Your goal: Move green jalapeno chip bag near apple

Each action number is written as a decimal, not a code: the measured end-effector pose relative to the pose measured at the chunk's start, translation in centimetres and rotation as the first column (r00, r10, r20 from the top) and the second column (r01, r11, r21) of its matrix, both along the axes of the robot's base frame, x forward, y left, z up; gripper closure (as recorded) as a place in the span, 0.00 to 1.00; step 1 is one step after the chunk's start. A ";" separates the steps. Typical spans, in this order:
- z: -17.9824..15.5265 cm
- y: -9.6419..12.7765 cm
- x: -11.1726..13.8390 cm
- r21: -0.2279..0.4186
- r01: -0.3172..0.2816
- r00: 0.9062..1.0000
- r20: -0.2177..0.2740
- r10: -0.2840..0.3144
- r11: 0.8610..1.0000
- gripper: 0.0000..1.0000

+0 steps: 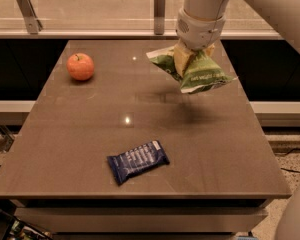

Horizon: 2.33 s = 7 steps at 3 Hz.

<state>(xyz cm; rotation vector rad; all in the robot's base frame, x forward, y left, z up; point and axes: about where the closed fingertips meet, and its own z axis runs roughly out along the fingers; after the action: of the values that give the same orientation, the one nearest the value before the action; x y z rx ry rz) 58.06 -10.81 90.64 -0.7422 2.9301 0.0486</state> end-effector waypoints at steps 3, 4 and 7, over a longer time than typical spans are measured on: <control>3.3 6.4 0.7 0.025 -0.084 0.993 0.091 0.082 0.996 1.00; 3.5 8.3 0.9 0.054 -0.119 0.987 0.112 0.113 0.991 1.00; 1.5 12.1 4.0 0.067 -0.129 0.984 0.128 0.120 0.989 1.00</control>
Offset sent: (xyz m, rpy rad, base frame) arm -0.0026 0.0608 0.0389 -0.0044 -0.0549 0.0835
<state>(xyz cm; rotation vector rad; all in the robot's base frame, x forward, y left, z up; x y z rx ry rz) 62.07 1.28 92.10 -0.8825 2.7458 0.1189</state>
